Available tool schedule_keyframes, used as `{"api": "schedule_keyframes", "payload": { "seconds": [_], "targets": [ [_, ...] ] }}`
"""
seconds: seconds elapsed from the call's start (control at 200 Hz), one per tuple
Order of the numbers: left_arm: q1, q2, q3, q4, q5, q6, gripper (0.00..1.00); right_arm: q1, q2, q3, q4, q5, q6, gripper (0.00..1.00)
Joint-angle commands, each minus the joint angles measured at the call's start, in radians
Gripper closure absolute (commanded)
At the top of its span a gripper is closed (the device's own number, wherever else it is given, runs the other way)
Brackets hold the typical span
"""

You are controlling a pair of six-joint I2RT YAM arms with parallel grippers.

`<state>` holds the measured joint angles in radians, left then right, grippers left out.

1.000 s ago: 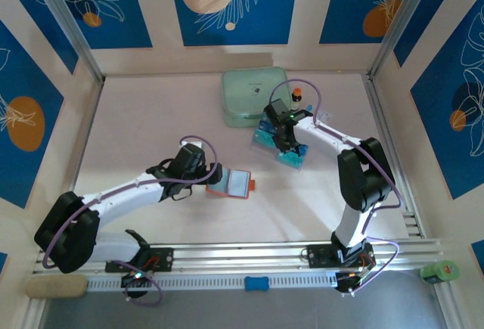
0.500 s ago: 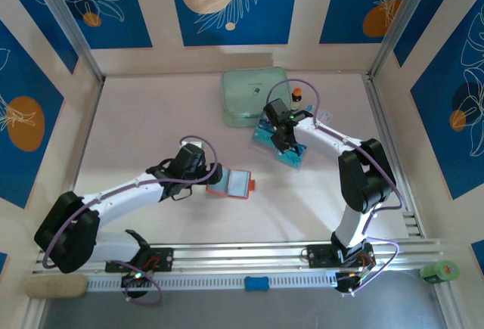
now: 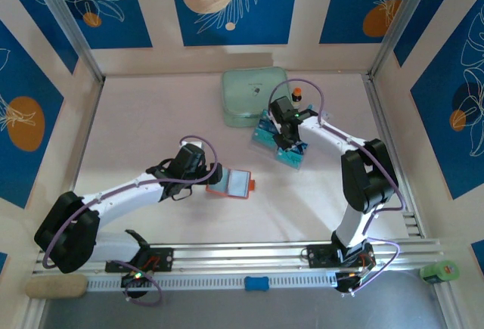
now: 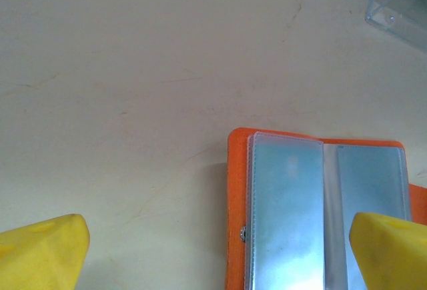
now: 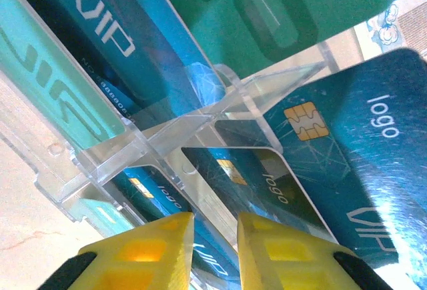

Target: Put the credit cards into the card holder

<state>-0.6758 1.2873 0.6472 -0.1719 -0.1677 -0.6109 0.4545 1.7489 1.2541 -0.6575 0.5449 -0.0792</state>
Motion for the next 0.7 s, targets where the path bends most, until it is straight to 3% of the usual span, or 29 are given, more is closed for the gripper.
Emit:
{"api": "schedule_keyframes", "payload": {
  "seconds": [0.0, 0.36, 0.695],
  "targets": [
    [0.011, 0.008, 0.017, 0.009, 0.011, 0.002, 0.00, -0.007, -0.017, -0.013, 0.001, -0.049, -0.015, 0.75],
    [0.011, 0.002, 0.014, 0.009, 0.011, -0.001, 0.00, -0.008, 0.000, -0.010, -0.012, -0.063, -0.023, 0.74],
    [0.011, 0.003, 0.015, 0.009, 0.011, 0.000, 0.00, -0.007, -0.033, -0.012, -0.019, -0.103, -0.043, 0.93]
  ]
}}
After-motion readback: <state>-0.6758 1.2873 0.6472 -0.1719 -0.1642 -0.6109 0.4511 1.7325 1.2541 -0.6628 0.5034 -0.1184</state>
